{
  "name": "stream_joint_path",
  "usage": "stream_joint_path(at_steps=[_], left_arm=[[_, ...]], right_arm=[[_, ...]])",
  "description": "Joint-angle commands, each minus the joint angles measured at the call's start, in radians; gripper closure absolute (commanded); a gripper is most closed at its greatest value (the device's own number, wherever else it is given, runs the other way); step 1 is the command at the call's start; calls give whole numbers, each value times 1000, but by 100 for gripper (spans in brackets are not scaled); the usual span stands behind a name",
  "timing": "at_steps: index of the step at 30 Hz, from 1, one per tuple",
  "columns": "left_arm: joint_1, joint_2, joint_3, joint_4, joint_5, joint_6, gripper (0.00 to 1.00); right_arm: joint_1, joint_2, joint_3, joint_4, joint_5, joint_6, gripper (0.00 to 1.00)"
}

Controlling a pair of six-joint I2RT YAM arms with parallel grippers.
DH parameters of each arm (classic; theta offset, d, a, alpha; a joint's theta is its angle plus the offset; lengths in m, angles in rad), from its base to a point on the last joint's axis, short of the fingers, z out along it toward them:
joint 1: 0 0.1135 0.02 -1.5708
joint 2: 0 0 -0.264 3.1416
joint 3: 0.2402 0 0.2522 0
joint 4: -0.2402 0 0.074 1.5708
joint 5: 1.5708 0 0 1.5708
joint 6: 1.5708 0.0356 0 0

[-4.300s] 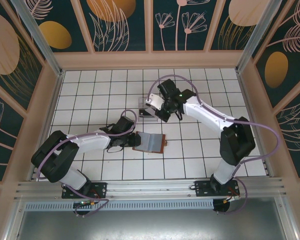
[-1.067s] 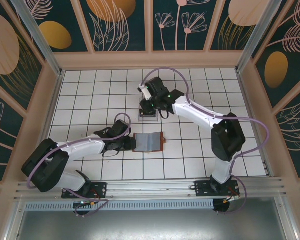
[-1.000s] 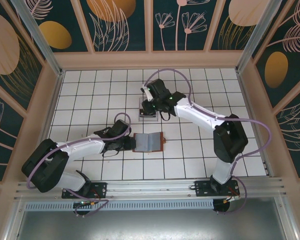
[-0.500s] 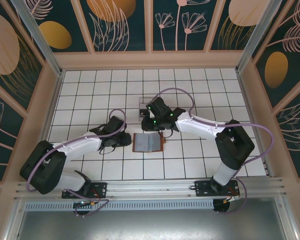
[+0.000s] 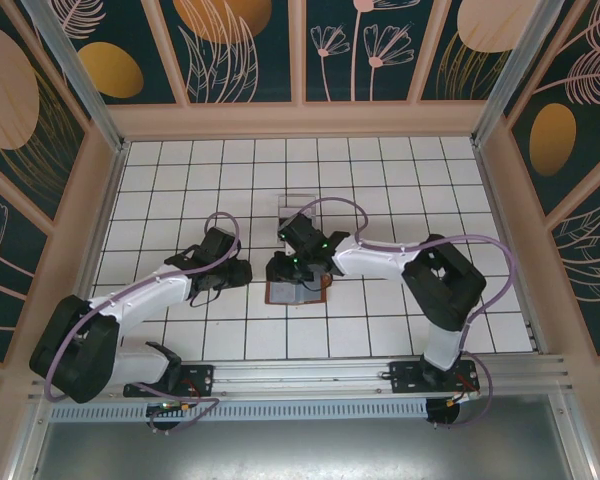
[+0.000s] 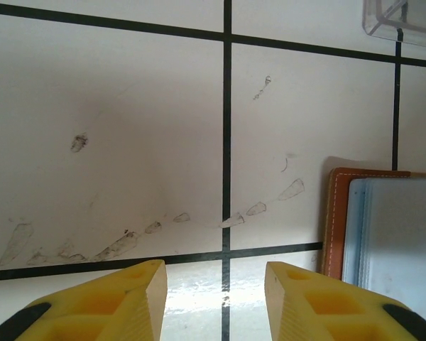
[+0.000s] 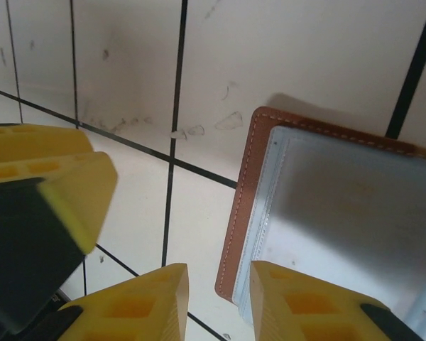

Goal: Take the credit cards out of the card holder

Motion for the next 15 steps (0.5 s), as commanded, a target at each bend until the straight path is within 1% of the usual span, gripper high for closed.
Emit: stream_joint_path(at_steps=[1, 12, 15], left_arm=[[4, -18, 1, -24, -18, 21, 58], [3, -13, -13, -8, -6, 28, 59], [3, -11, -14, -8, -6, 29, 59]], right_arm=[[15, 31, 20, 26, -30, 37, 69], [27, 85, 35, -16, -6, 44, 64], [29, 83, 42, -48, 20, 43, 63]])
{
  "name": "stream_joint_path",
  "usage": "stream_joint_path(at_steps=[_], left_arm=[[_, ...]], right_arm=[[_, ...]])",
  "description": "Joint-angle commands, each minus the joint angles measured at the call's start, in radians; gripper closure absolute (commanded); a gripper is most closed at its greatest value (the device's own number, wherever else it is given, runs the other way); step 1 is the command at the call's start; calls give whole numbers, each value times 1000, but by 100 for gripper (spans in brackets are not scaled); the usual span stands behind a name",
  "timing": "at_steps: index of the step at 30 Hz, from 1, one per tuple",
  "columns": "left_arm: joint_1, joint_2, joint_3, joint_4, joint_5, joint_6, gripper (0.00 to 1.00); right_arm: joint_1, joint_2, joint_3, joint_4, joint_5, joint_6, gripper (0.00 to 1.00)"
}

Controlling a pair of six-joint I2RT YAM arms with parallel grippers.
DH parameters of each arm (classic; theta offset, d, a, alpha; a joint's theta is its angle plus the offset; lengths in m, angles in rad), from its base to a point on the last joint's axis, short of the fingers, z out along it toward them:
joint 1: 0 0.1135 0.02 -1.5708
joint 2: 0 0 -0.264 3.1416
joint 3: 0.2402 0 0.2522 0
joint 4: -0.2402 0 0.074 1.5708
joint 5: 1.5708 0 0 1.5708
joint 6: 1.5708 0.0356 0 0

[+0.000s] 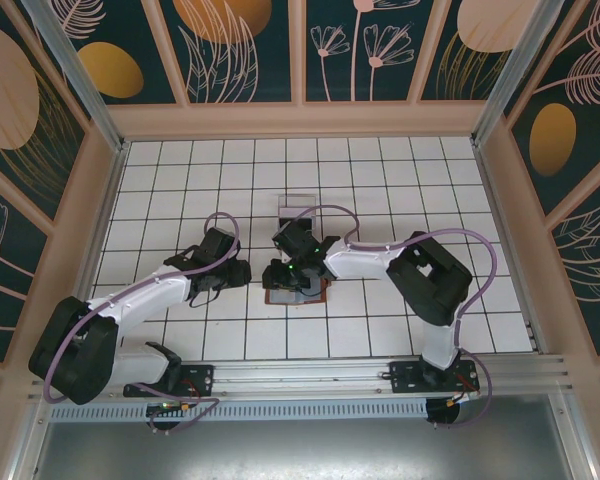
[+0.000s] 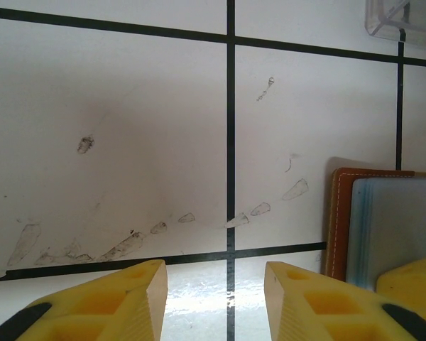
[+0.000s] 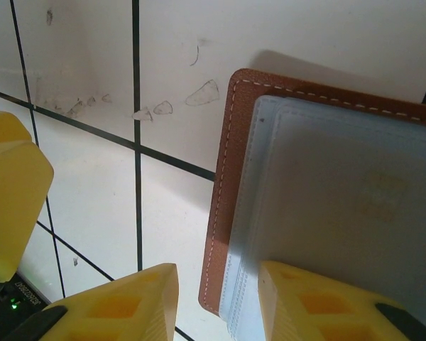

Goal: Take the credit cards out of the card holder

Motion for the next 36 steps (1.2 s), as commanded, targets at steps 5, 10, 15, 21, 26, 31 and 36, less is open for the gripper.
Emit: stream_joint_path(at_steps=[5, 10, 15, 21, 26, 31, 36], left_arm=[[4, 0, -12, -2, 8, 18, 59], [3, 6, -12, 2, 15, 18, 59], [3, 10, -9, 5, 18, 17, 59], [4, 26, -9, 13, 32, 20, 59], [4, 37, -6, 19, 41, 26, 59], [3, 57, -6, 33, 58, 29, 59], [3, 68, -2, 38, 65, 28, 59]], right_arm=[[18, 10, 50, -143, 106, 9, 61], [30, 10, 72, -221, 166, 10, 60], [49, 16, 110, -296, 230, 17, 59], [78, 42, 188, -408, 324, 16, 58], [93, 59, 231, -469, 379, 12, 57], [100, 73, 252, -518, 428, 9, 56], [105, 63, 251, -503, 427, 7, 55]])
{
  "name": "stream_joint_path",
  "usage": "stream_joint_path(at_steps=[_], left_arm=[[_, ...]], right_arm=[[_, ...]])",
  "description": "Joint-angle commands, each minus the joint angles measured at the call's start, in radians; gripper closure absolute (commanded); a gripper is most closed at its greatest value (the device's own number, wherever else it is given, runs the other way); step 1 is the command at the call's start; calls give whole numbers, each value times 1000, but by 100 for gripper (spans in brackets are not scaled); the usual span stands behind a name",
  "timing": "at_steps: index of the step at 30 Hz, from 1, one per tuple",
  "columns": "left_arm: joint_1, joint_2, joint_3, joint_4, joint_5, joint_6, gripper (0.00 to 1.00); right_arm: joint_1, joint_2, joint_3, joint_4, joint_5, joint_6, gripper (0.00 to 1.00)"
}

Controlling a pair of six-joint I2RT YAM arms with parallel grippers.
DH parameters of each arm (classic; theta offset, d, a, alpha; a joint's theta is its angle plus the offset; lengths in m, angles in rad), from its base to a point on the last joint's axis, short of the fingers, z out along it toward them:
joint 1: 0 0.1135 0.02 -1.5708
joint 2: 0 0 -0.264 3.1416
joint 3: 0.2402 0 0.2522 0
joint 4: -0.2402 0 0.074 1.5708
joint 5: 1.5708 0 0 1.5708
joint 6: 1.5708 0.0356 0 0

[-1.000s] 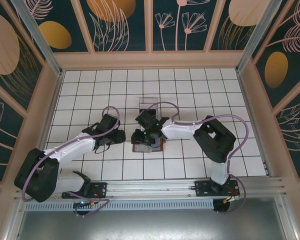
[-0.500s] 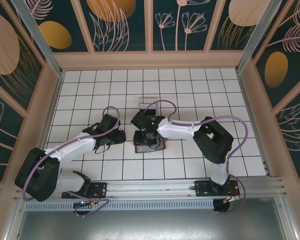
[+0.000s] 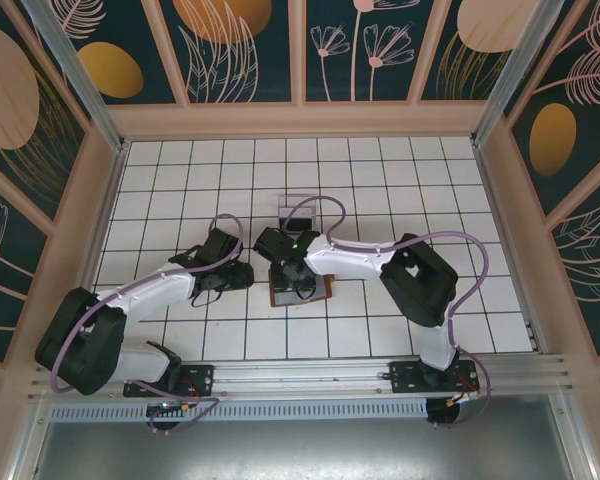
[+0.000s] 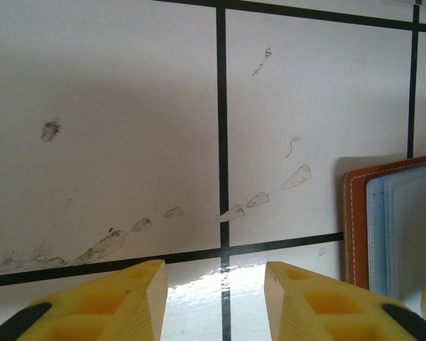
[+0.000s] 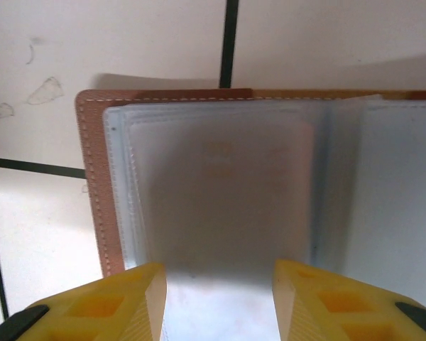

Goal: Take the credit cards out of the card holder

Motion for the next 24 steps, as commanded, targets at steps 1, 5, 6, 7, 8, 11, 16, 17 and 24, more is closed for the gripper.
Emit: stream_joint_path(at_steps=[1, 5, 6, 7, 8, 11, 16, 17, 24], left_arm=[[4, 9, 0, 16, 13, 15, 59], [4, 5, 0, 10, 7, 14, 59], [3, 4, -1, 10, 7, 15, 59], [4, 3, 0, 10, 8, 15, 59], [3, 2, 0, 10, 8, 14, 59], [4, 3, 0, 10, 7, 12, 59], [3, 1, -2, 10, 6, 12, 59], [3, 2, -2, 10, 7, 11, 59], [3, 3, 1, 8, 8, 14, 59]], right_arm=[[14, -7, 19, -5, 37, -6, 56], [12, -40, -12, 109, -53, -3, 56], [12, -42, -15, 127, -70, -1, 56], [13, -42, -20, 146, -86, -2, 56], [12, -42, -23, 160, -98, -1, 56], [8, -41, -38, 197, -129, 2, 56], [-8, -38, -77, 244, -160, 11, 56], [-10, -38, -86, 252, -166, 13, 56], [-16, -43, -105, 198, -116, 19, 56]])
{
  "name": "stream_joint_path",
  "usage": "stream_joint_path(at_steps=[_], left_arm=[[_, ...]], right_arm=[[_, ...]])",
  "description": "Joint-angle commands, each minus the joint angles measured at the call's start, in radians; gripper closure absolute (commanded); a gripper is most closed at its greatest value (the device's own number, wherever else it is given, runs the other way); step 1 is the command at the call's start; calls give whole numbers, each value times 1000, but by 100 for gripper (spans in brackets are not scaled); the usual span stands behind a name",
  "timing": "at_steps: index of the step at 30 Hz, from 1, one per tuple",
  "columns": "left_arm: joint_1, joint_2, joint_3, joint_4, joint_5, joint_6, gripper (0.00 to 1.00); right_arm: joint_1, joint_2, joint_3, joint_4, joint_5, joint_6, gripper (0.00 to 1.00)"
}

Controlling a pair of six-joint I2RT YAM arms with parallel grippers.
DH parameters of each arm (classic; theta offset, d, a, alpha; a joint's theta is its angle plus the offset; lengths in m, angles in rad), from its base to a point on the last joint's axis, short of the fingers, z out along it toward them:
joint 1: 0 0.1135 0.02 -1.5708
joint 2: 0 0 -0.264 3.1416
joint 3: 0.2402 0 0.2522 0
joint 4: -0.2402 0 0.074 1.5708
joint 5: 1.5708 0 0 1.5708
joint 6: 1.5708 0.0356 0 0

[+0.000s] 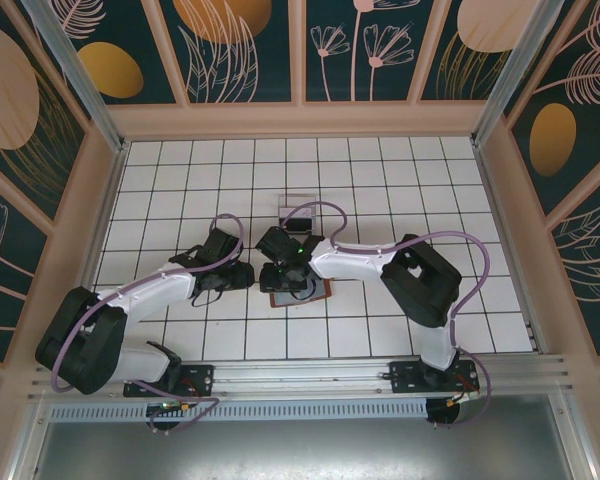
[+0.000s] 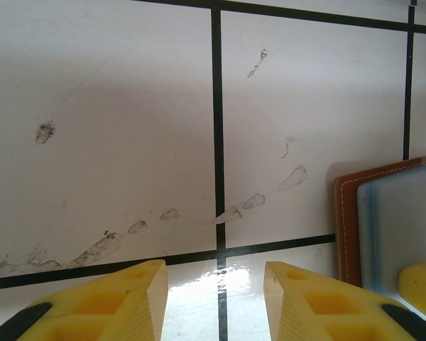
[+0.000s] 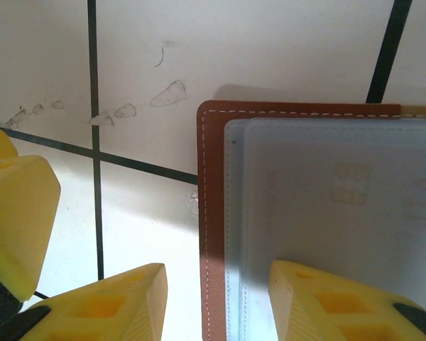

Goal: Take the credit cards out of the card holder

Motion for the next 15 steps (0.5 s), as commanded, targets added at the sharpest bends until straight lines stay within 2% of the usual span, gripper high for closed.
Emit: stream_joint_path(at_steps=[1, 15], left_arm=[[3, 3, 2, 2, 6, 15, 59], [3, 5, 15, -9, 6, 26, 59]], right_arm=[[-3, -23, -15, -74, 58, 15, 56], [31, 22, 101, -292, 258, -5, 56]])
